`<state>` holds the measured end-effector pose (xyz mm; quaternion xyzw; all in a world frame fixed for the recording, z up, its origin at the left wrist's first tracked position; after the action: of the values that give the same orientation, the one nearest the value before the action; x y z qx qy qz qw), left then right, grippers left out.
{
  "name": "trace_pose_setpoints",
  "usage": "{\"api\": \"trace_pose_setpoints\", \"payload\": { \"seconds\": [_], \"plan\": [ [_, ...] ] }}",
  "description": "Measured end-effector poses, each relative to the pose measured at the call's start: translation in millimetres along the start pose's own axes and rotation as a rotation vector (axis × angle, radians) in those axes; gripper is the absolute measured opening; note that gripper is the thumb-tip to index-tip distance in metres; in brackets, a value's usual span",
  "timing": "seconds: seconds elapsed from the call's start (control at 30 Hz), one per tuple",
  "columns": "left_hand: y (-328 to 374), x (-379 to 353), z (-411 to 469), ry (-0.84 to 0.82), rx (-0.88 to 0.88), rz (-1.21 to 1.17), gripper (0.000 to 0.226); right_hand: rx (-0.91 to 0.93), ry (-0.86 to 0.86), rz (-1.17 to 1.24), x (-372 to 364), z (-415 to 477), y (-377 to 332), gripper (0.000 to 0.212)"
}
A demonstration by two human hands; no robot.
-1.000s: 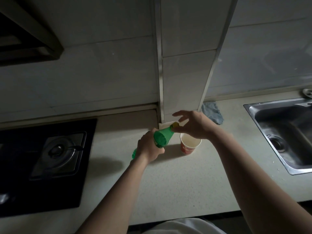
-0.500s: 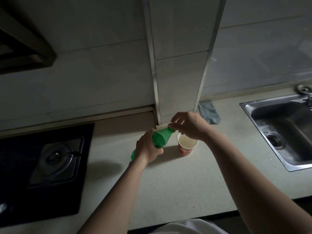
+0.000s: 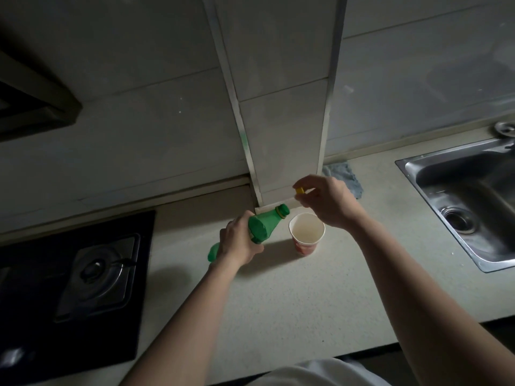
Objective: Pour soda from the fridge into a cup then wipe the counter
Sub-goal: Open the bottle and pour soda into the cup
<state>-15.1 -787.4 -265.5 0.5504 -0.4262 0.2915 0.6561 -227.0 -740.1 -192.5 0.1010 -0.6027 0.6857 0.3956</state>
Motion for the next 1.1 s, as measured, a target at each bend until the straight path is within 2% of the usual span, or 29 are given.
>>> {"api": "trace_pose_setpoints", "payload": {
  "seconds": [0.2,0.5,1.1],
  "plan": [
    [10,-8,9,0.041,-0.079,0.135,0.063,-0.092,0.090,-0.005,14,-4,30,0.022],
    [13,-5,13,0.106,-0.155,0.346,0.063,-0.144,0.126,0.041,20,-5,41,0.024],
    [15,2,11,0.196,-0.217,0.474,0.065,-0.151,0.101,0.064,14,-6,42,0.027]
  ]
}}
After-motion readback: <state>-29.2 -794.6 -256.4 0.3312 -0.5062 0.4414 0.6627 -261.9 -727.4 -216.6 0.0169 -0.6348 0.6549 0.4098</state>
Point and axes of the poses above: each hand's wrist, its own z-axis towards the middle knuckle, its own x-axis out of the back of the hand, y = z × x, the point moved 6 cm from there along z, towards the middle knuckle, and after that the axes turned 14 degrees about y, right-handed, at the moved point
